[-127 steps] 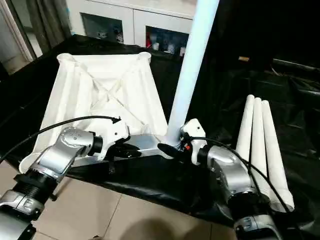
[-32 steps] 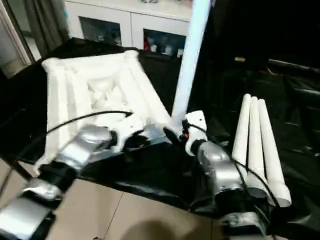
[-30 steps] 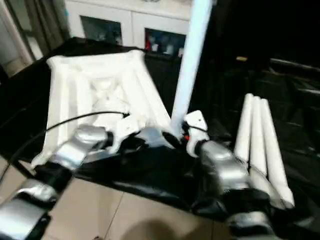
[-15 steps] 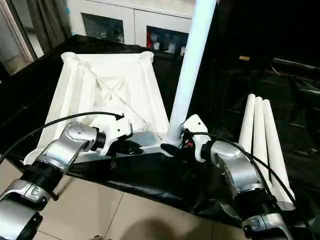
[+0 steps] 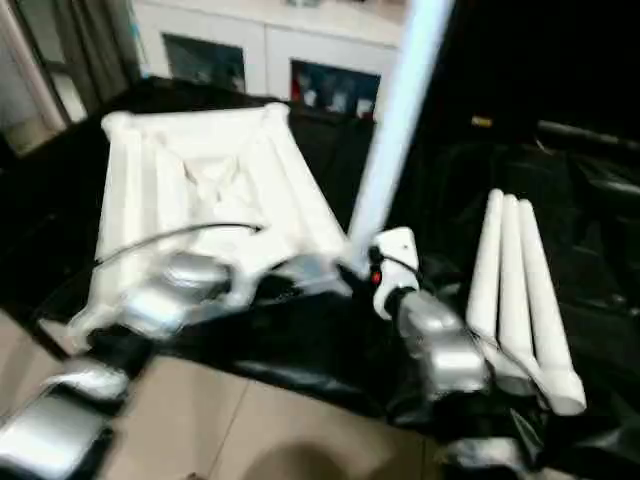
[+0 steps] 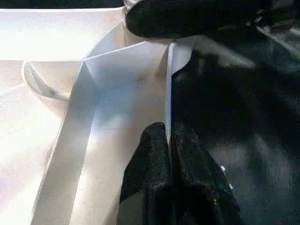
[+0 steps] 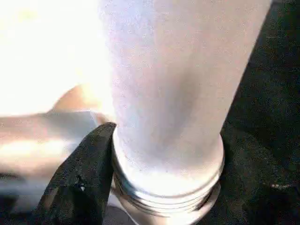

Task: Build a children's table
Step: Rotate leg to tighten, then rotate table base

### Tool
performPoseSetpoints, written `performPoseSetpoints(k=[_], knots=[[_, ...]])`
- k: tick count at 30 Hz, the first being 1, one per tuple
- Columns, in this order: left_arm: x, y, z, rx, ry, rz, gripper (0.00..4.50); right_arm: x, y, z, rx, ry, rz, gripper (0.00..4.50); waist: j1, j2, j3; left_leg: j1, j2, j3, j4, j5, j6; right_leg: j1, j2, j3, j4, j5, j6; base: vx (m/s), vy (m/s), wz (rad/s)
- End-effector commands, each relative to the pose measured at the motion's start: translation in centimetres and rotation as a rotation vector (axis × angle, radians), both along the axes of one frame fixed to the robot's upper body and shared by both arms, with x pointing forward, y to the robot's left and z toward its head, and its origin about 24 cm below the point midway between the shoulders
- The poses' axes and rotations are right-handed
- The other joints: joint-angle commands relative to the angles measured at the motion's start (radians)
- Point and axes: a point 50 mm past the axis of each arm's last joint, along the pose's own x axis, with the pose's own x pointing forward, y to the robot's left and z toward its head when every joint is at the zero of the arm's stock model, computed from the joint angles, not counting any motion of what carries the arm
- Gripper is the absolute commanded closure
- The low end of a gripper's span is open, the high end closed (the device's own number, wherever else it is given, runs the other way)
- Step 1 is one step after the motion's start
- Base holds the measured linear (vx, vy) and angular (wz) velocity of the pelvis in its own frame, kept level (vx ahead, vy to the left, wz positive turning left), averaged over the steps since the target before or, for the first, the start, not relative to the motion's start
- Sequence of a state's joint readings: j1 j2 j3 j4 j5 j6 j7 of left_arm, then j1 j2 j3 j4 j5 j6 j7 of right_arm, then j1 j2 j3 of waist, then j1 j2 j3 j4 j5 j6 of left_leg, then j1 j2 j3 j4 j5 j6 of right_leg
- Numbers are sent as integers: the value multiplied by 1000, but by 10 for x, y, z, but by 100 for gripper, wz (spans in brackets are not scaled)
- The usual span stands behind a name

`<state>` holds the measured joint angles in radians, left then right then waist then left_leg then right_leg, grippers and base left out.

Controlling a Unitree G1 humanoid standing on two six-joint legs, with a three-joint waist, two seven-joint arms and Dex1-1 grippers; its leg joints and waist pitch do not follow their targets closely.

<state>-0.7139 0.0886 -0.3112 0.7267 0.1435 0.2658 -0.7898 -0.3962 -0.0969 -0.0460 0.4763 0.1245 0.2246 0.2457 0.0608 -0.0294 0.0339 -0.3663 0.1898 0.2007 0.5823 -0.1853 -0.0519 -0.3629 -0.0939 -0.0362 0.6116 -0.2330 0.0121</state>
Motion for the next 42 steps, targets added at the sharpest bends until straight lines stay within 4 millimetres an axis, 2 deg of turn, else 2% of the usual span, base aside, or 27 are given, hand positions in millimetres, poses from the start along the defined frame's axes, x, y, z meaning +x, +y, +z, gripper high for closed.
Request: performPoseSetpoints(k=[1,3,5,6,7,8,13,15,18,20,23,24,25,27,28,29,30,31,32,34,35,37,38,39,40,41,42], knots=[[-2,3,-19,38,30,127,450,-9,1,-22,-17,103,-75,175,-2,-7,-36,24,45,-23,-83,-269,-28,6,-56,37,-92,-239,-185,0,0,0],[-2,-7,-17,27,8,108,450,-7,8,-22,-45,92,-91,175,1,-8,-37,24,43,-23,-83,-270,-25,5,-56,37,-95,-242,-167,0,0,0],[-3,-12,-14,22,-15,70,450,-6,12,-19,-58,74,-81,175,2,-4,-39,18,44,-26,-85,-244,-18,9,-53,36,-91,-197,-153,0,0,0],[-3,-13,-14,23,-22,58,450,-6,13,-18,-60,68,-82,140,3,-5,-40,17,43,-25,-84,-237,-16,10,-53,35,-88,-182,-153,0,0,0],[-4,-15,-13,22,-34,27,450,-4,12,-16,-57,49,-89,119,4,-3,-41,17,43,-25,-83,-227,-10,11,-53,36,-87,-157,-156,0,0,0],[-4,-15,-13,23,-37,19,450,-4,10,-15,-59,40,-99,105,5,-6,-41,14,42,-24,-82,-219,-4,12,-53,35,-86,-146,-157,0,0,0],[-3,-14,-12,16,-45,-4,450,-1,0,-8,-72,1,-143,64,7,-4,-40,14,42,-23,-82,-222,0,12,-54,35,-87,-156,-158,0,0,0],[-3,-14,-11,8,-49,-19,450,0,-4,-4,-76,-25,-158,64,8,-4,-39,14,42,-23,-84,-227,0,11,-55,35,-90,-175,-155,0,0,0],[-3,-18,-6,-38,-85,-40,450,-9,-14,17,-54,-134,-96,64,16,-11,-39,11,43,-22,-81,-209,17,15,-54,37,-90,-150,-140,0,0,0],[-3,-19,-5,-57,-95,-40,450,-12,-16,18,-63,-143,-86,64,21,-10,-40,8,43,-23,-81,-177,32,16,-52,35,-84,-114,-138,0,0,0],[2,-25,6,-142,-146,-2,450,-20,-21,22,-72,-162,-61,64,27,-10,-38,12,42,-20,-78,-180,40,12,-54,36,-90,-134,-142,0,0,0],[4,-26,8,-159,-157,9,450,-22,-21,23,-69,-167,-50,60,26,-15,-37,11,42,-20,-78,-186,43,14,-53,36,-91,-142,-141,0,0,0],[11,-25,21,-233,-189,70,404,-28,-23,28,-59,-183,-9,60,29,-12,-38,10,44,-22,-79,-181,46,15,-55,36,-89,-140,-141,0,0,0],[15,-21,27,-267,-190,101,393,-31,-23,31,-39,-194,22,60,31,-17,-40,5,43,-23,-76,-164,56,21,-57,34,-83,-107,-148,0,0,0],[18,-17,34,-297,-197,118,390,-35,-22,34,-21,-200,63,60,33,-9,-52,5,44,-24,-69,-116,67,24,-58,34,-69,-21,-171,0,0,0],[20,-15,37,-311,-200,124,368,-37,-22,35,-11,-202,87,60,30,-9,-59,-3,44,-26,-61,-35,91,26,-51,31,-51,128,-193,0,0,0],[21,-12,38,-312,-204,131,368,-39,-22,36,-7,-203,107,60,28,-11,-59,-6,44,-26,-59,3,103,26,-46,29,-44,196,-203,0,0,0],[25,4,47,-312,-217,156,358,-48,-19,35,6,-199,212,60,25,-20,-56,-6,39,-20,-52,23,129,23,-42,27,-40,275,-220,0,0,0],[25,9,49,-309,-216,163,349,-49,-20,34,-1,-196,229,60,30,-19,-56,-6,40,-20,-49,18,150,26,-48,28,-37,305,-231,0,0,0],[28,32,54,-268,-233,199,341,-53,-19,31,-2,-187,272,60,26,-14,-53,-6,39,-19,-48,10,159,22,-45,26,-37,292,-242,0,0,0],[28,42,56,-255,-234,219,331,-55,-19,31,-2,-179,282,60,22,-18,-51,-2,41,-17,-50,-6,154,20,-43,27,-41,253,-247,0,0,0],[27,59,60,-232,-250,250,321,-56,-18,31,-3,-173,298,60,23,-13,-49,2,46,-18,-53,-22,138,20,-45,28,-41,197,-257,0,0,0],[23,86,67,-199,-261,303,314,-57,-16,30,-10,-166,314,60,25,-16,-48,5,48,-17,-53,-23,128,16,-43,28,-41,179,-259,0,0,0],[21,96,70,-186,-261,323,307,-57,-15,29,-13,-163,318,60,24,-15,-47,3,50,-18,-55,-18,123,18,-44,27,-38,176,-260,0,0,0],[18,112,74,-132,-278,361,298,-58,-13,28,-11,-153,328,60,22,-10,-46,6,48,-16,-56,-21,113,13,-40,27,-39,158,-256,0,0,0],[18,112,74,-132,-278,361,289,-58,-13,28,-11,-153,328,60,20,-12,-46,8,49,-15,-57,-30,106,12,-39,27,-40,145,-255,0,0,0],[15,127,77,-78,-296,406,282,-58,-12,25,-25,-137,333,60,21,-10,-42,7,46,-14,-59,-50,93,10,-38,29,-45,108,-248,0,0,0]])
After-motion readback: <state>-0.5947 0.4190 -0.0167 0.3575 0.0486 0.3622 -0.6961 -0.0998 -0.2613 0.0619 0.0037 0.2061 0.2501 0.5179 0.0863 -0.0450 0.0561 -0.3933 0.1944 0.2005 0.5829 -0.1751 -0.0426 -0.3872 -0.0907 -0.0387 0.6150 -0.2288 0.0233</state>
